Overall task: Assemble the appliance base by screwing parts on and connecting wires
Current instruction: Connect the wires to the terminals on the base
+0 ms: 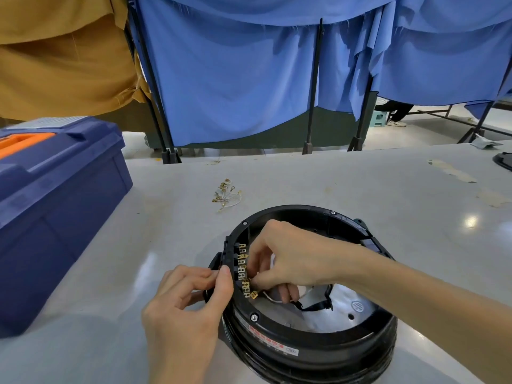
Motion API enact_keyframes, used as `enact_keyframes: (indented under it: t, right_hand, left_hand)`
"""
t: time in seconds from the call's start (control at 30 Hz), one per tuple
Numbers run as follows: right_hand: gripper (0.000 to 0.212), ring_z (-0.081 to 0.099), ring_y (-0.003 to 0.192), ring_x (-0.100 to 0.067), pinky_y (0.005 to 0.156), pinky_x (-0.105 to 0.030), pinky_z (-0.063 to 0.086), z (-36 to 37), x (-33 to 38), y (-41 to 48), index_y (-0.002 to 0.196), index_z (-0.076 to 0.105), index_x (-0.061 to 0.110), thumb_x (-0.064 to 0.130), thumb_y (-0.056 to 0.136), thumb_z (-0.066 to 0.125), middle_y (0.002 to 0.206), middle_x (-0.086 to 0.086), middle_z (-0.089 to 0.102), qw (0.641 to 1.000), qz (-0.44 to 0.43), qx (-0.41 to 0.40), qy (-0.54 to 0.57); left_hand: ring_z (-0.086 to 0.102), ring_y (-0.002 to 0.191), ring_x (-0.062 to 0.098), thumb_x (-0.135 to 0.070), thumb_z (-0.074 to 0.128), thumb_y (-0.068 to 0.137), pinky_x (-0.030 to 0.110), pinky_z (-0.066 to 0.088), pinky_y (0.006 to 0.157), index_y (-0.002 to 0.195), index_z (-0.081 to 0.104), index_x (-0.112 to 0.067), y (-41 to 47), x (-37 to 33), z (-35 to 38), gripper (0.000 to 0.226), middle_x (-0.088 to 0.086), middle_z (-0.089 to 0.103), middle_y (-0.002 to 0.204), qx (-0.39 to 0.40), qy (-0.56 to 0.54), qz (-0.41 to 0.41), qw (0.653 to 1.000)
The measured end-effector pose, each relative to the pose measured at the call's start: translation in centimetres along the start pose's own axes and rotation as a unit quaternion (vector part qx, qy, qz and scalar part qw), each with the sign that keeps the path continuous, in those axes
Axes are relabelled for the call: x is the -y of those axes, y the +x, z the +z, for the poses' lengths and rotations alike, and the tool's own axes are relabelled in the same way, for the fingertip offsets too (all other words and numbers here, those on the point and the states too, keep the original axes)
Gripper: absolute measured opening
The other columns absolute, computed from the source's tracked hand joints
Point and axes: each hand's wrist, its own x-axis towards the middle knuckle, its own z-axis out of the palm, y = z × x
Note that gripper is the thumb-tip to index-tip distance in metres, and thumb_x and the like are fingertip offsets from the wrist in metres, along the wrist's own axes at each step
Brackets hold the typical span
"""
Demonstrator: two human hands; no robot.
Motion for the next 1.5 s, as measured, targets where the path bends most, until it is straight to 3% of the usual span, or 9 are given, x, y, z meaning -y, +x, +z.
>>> enact_keyframes:
  t: [0.13,0.5,0.9,1.07,1.17,1.33,1.5]
  right_hand:
    - [0.006,0.066,0.048,-0.017,0.056,-0.026,0.057,0.15,-0.42,0.22,0.086,0.068,-0.008,-0.004,0.085,0.064,0.07,-0.025,0.07,0.999,-0.005,-0.008,0.036]
    - [0.005,0.071,0.053,-0.024,0.061,-0.032,0.061,0.39,-0.15,0.15,0.086,0.068,-0.005,-0.003,0.086,0.063,0.064,-0.021,0.07,0.999,-0.004,-0.034,0.012]
    - [0.007,0.07,0.052,-0.021,0.057,-0.024,0.058,0.5,-0.51,0.02,0.084,0.068,-0.004,-0.005,0.085,0.061,0.062,-0.016,0.071,0.998,0.012,-0.025,0.055]
    - [0.007,0.071,0.052,-0.02,0.055,-0.016,0.051,0.54,-0.57,-0.11,0.082,0.068,0.001,-0.002,0.086,0.062,0.061,-0.014,0.071,0.998,0.008,-0.03,0.052]
    - [0.007,0.071,0.053,-0.021,0.054,-0.013,0.049,0.49,-0.57,-0.17,0.082,0.069,0.002,0.0,0.086,0.063,0.061,-0.014,0.071,0.998,0.006,-0.031,0.052]
    - [0.006,0.072,0.056,-0.023,0.055,-0.013,0.05,0.42,-0.67,-0.09,0.083,0.069,0.003,0.002,0.088,0.065,0.062,-0.014,0.072,0.998,0.009,-0.03,0.054]
    - [0.005,0.072,0.056,-0.022,0.056,-0.014,0.05,0.44,-0.78,-0.06,0.084,0.069,0.005,0.004,0.088,0.066,0.063,-0.013,0.072,0.998,0.014,-0.028,0.057]
  left_hand:
    - [0.061,0.067,0.015,-0.047,0.067,0.069,0.012,0.05,0.062,0.06,0.068,-0.025,-0.12,0.13,0.06,0.024,-0.009,0.063,0.069,0.002,0.007,0.001,1.0]
    - [0.062,0.072,0.018,-0.049,0.064,0.072,0.027,0.054,0.065,0.058,0.068,-0.033,-0.28,-0.14,-0.2,0.022,-0.01,0.064,0.072,0.018,0.04,-0.01,0.999]
    - [0.061,0.072,0.014,-0.046,0.064,0.074,0.012,0.049,0.065,0.064,0.069,-0.03,-0.35,-0.39,-0.3,0.02,-0.011,0.064,0.072,0.028,0.037,-0.028,0.999]
    - [0.063,0.073,0.016,-0.033,0.07,0.077,0.014,0.049,0.066,0.057,0.066,-0.031,-0.39,-0.42,-0.36,0.021,-0.011,0.063,0.071,0.029,0.055,-0.025,0.998]
    - [0.063,0.074,0.015,-0.041,0.068,0.076,0.015,0.05,0.067,0.057,0.065,-0.031,-0.36,-0.62,-0.44,0.022,-0.011,0.064,0.071,0.03,0.053,-0.025,0.998]
    - [0.064,0.076,0.017,-0.033,0.069,0.078,0.024,0.053,0.068,0.057,0.065,-0.029,-0.39,-0.59,-0.47,0.022,-0.011,0.064,0.071,0.032,0.069,-0.025,0.997]
    - [0.063,0.076,0.019,-0.04,0.067,0.078,0.033,0.054,0.069,0.059,0.067,-0.026,-0.38,-0.65,-0.58,0.023,-0.011,0.064,0.071,0.033,0.068,-0.02,0.997]
